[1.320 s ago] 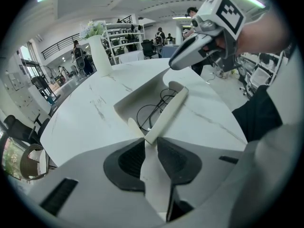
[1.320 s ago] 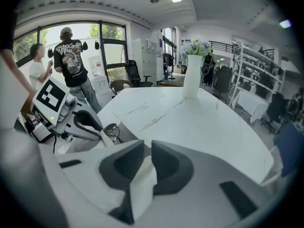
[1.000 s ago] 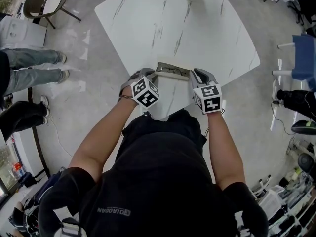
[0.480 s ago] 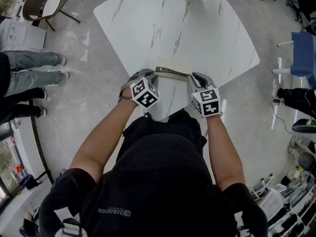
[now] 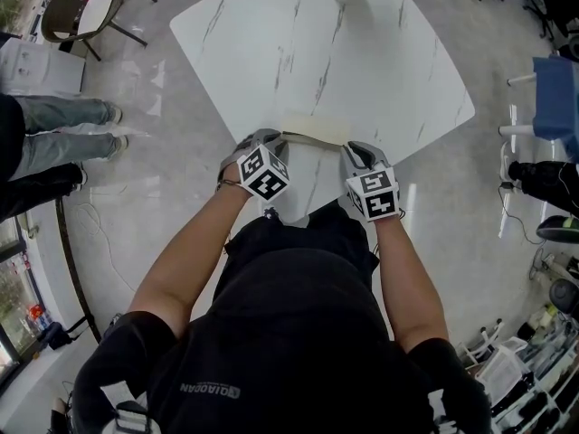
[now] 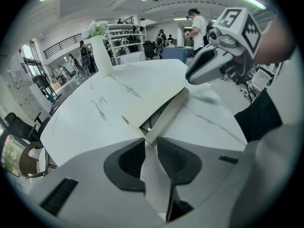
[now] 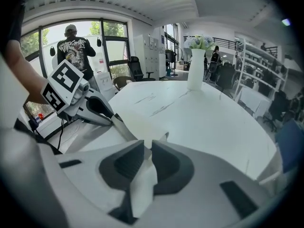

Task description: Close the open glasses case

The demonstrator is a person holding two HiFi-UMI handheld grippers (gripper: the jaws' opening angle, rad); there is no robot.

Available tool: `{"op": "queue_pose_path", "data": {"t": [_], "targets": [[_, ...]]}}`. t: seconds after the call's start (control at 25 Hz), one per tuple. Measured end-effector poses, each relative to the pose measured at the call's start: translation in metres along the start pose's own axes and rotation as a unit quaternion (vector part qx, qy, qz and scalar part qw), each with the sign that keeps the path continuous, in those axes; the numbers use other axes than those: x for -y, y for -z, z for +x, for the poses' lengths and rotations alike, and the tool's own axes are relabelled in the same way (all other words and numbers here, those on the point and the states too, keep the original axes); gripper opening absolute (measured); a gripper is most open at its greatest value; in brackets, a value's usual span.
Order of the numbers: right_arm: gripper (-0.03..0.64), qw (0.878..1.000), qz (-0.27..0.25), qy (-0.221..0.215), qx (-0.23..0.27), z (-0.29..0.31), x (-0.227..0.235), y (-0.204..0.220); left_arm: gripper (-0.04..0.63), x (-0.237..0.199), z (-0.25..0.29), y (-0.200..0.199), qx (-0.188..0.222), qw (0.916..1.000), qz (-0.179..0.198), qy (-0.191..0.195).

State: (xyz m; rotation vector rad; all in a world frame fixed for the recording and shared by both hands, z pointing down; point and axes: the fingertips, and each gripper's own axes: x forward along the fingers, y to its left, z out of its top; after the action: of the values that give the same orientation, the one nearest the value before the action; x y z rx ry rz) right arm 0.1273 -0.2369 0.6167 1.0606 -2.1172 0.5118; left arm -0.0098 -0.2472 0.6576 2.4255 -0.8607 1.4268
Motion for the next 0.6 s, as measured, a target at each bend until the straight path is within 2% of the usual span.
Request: {"op": "queue_pose_path", "data": {"t": [0.4,0.6], "targets": [[0.043,0.999,-0.028,0.005,-0.029,0.005,-0.004,0.013,0.084,0.001,0.0,-0.001,0.002,1.0,-0.001,0.0],[0.043,0.999,-0.025,0.002,-0.036,0.01,-0.004,0.016,0.083,0.0,0.001,-0.001,0.004,1.0,-0.004,0.0]]}}
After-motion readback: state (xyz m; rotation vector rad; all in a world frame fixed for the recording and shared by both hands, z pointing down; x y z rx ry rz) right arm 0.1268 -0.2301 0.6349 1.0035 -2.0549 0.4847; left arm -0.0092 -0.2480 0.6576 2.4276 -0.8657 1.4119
